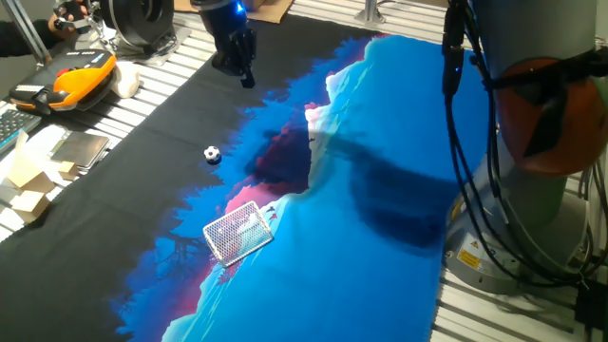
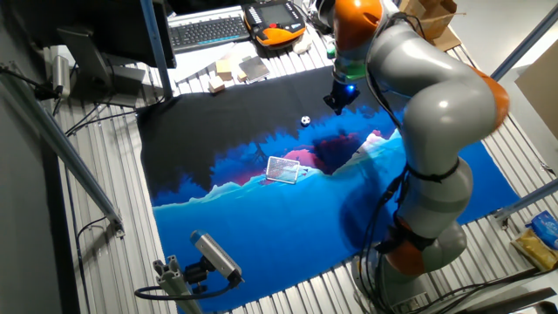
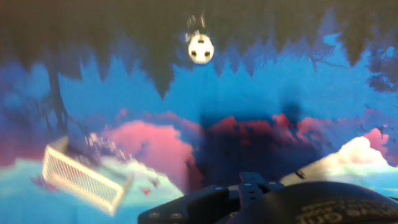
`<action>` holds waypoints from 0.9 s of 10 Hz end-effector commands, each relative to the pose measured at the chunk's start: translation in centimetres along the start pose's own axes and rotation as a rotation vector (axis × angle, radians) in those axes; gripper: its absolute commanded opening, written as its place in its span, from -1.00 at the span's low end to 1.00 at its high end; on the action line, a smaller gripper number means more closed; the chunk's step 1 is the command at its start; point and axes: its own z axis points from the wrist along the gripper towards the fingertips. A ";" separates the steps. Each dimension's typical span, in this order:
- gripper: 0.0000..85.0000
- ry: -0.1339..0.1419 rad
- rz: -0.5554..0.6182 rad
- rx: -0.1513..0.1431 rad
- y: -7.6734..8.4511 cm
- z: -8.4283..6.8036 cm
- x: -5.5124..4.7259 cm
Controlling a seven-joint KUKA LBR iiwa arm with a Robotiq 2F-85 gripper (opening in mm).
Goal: Push the soccer ball into the goal
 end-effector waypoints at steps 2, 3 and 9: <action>-1.00 -0.014 0.057 -0.007 0.0 0.0 0.0; -1.00 -0.020 0.081 -0.009 0.0 0.0 0.0; -1.00 -0.021 0.147 0.007 0.0 0.0 0.0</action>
